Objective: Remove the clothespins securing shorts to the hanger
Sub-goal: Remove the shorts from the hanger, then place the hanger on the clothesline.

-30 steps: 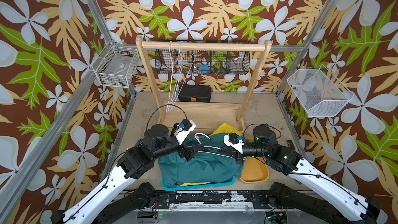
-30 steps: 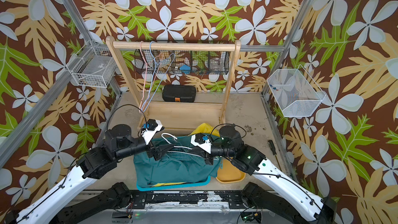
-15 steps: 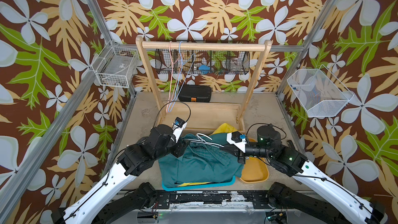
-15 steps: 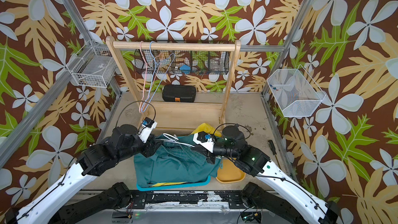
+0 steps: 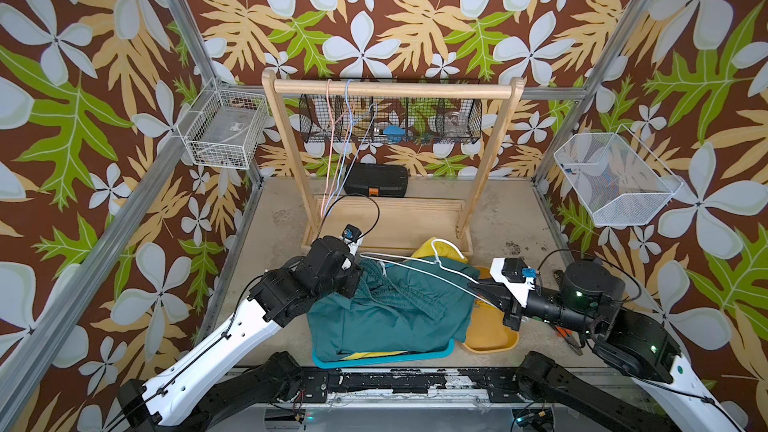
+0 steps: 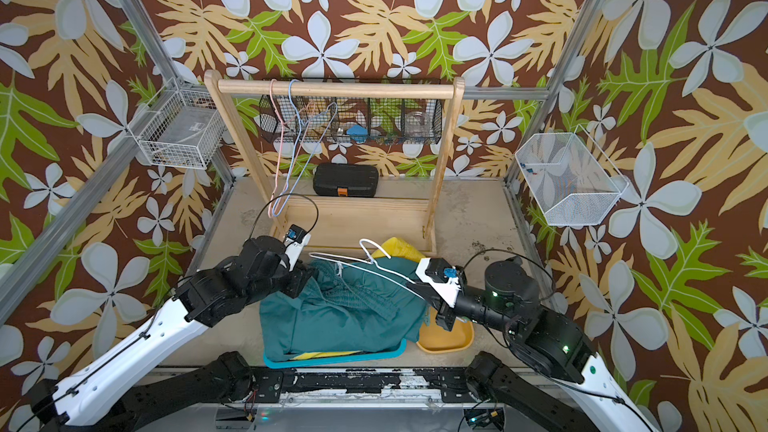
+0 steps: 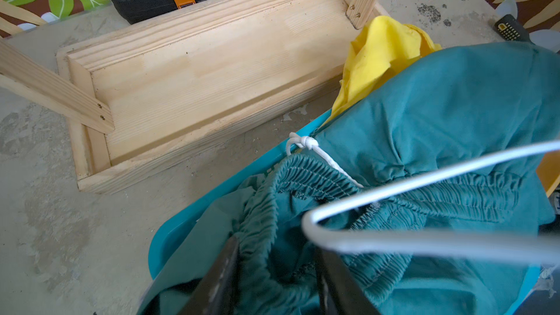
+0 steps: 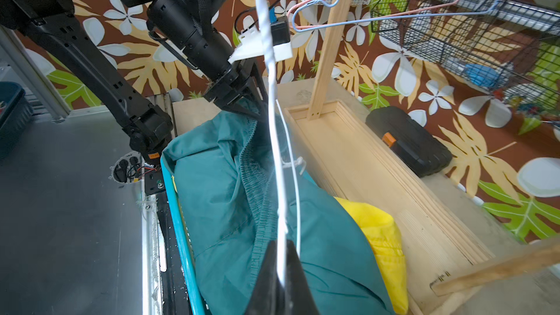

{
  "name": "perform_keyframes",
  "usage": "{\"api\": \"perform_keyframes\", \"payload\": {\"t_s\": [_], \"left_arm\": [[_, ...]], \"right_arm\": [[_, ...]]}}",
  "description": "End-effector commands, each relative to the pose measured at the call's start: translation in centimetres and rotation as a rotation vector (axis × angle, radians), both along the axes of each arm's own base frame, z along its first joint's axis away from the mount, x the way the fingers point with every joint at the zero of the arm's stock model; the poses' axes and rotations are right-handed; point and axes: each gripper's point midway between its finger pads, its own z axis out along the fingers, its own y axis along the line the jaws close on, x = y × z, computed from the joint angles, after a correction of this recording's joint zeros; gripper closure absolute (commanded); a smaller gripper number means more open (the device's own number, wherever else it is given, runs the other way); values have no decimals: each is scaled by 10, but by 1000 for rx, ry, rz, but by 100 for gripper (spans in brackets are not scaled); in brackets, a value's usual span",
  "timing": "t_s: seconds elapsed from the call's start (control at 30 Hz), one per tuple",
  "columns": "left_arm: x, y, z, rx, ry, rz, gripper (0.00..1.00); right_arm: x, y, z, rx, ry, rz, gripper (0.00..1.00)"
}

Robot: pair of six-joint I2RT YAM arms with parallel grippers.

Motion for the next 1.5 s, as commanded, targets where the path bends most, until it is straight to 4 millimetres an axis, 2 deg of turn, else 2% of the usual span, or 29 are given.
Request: {"api": "perform_keyframes", "payload": {"t_s": [0.0, 0.17, 0.3, 0.4, 0.5, 0.57, 0.6, 0.63, 0.7, 0.77, 0.83, 0.9, 1.03, 1.1, 1.2, 1.33, 1.47], "left_arm": [[-3, -7, -4, -9, 10, -46, 57], [-22, -43, -9, -154, 58, -228, 53], [-22, -56, -15, -220, 95, -239, 52], [-24, -65, -28, -217, 152, -257, 49], [-30, -76, -40, -193, 201, -306, 34], [-28, -76, -35, -196, 182, -303, 15], [-26, -76, -27, -210, 155, -300, 3], [-24, -75, -12, -241, 108, -297, 0], [-22, -72, 25, -325, -19, -289, 0], [-19, -56, 68, -404, -201, -243, 0], [-16, -37, 99, -432, -351, -188, 0], [-17, -26, 120, -431, -454, -176, 0], [-17, -8, 152, -416, -605, -137, 0], [-19, 2, 166, -424, -694, -116, 0], [-25, 16, 182, -414, -814, -95, 0], [-32, 25, 193, -372, -887, -109, 0], [-43, 16, 192, -324, -891, -215, 0]], "right_arm": [[4, -19, 4, -12, -12, -98, 100], [25, -52, 24, -8, -102, -313, 100], [40, -70, 34, 19, -141, -453, 100], [44, -77, 48, 82, -170, -505, 100], [46, -66, 51, 104, -174, -469, 100], [53, -51, 44, 83, -151, -435, 100], [56, -44, 41, 76, -142, -416, 100], [59, -37, 38, 72, -130, -396, 100], [62, -24, 37, 80, -123, -355, 100], [65, -13, 40, 97, -137, -324, 100], [70, -6, 44, 101, -164, -303, 100], [77, 2, 45, 95, -194, -269, 100], [91, 21, 44, 103, -159, -130, 100], [88, 29, 49, 138, -176, -27, 100], [78, 41, 45, 130, -252, 101, 100], [72, 53, 21, 32, -258, 276, 100], [67, 54, 7, -9, -245, 419, 100]]}}
